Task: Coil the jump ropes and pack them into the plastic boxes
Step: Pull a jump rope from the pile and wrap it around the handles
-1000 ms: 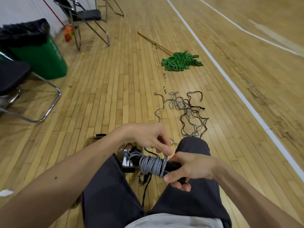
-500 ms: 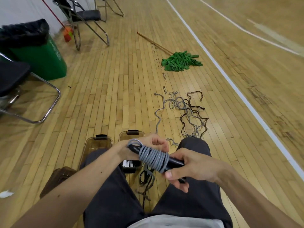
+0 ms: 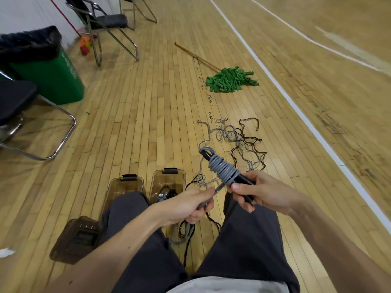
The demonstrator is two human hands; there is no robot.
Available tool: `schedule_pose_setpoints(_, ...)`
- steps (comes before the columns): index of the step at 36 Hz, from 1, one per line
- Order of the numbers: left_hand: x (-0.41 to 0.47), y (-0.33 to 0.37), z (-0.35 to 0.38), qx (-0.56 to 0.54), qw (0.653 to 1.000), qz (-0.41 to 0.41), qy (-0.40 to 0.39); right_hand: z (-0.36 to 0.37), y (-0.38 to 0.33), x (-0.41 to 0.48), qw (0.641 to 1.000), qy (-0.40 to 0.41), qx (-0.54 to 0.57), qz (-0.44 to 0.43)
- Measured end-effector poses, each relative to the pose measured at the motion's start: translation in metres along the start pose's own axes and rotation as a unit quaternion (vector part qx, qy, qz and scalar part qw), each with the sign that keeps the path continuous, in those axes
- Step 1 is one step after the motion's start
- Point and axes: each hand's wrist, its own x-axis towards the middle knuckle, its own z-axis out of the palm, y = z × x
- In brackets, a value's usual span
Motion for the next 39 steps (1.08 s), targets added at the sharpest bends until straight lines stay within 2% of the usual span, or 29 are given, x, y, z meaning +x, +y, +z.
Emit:
schedule_pose_setpoints(6, -0.003, 0.012, 0.01, 0.19, 0.982, 0.007, 0.023, -0.001, 0.012, 0.01, 0.996, 0.043, -0.079, 0.024)
schedule_pose_setpoints(10, -0.007, 0.021, 0.007, 0.387, 0.92, 0.021, 0.048, 0.004, 0.024, 0.016, 0.991, 0.049, -0.114, 0.042)
schedule_pose_setpoints(14, -0.01, 0.036, 0.0, 0.476, 0.877, 0.025, 0.066, 0.003, 0.027, 0.02, 0.984, 0.07, -0.153, 0.049)
schedule_pose_setpoints(24, -0.004, 0.067, -0.011, 0.58, 0.809, 0.065, 0.063, 0.004, 0.027, 0.019, 0.976, 0.026, -0.197, 0.093)
schedule_pose_setpoints(29, -0.003, 0.08, -0.013, 0.603, 0.789, 0.104, 0.049, 0.007, 0.021, 0.017, 0.972, -0.004, -0.208, 0.106)
schedule_pose_setpoints(36, 0.006, 0.086, -0.016, 0.592, 0.795, 0.134, 0.022, 0.017, 0.012, 0.015, 0.951, -0.078, -0.273, 0.124)
schedule_pose_setpoints(39, 0.009, 0.085, -0.017, 0.567, 0.814, 0.126, 0.006, 0.02, 0.009, 0.014, 0.941, -0.092, -0.302, 0.126)
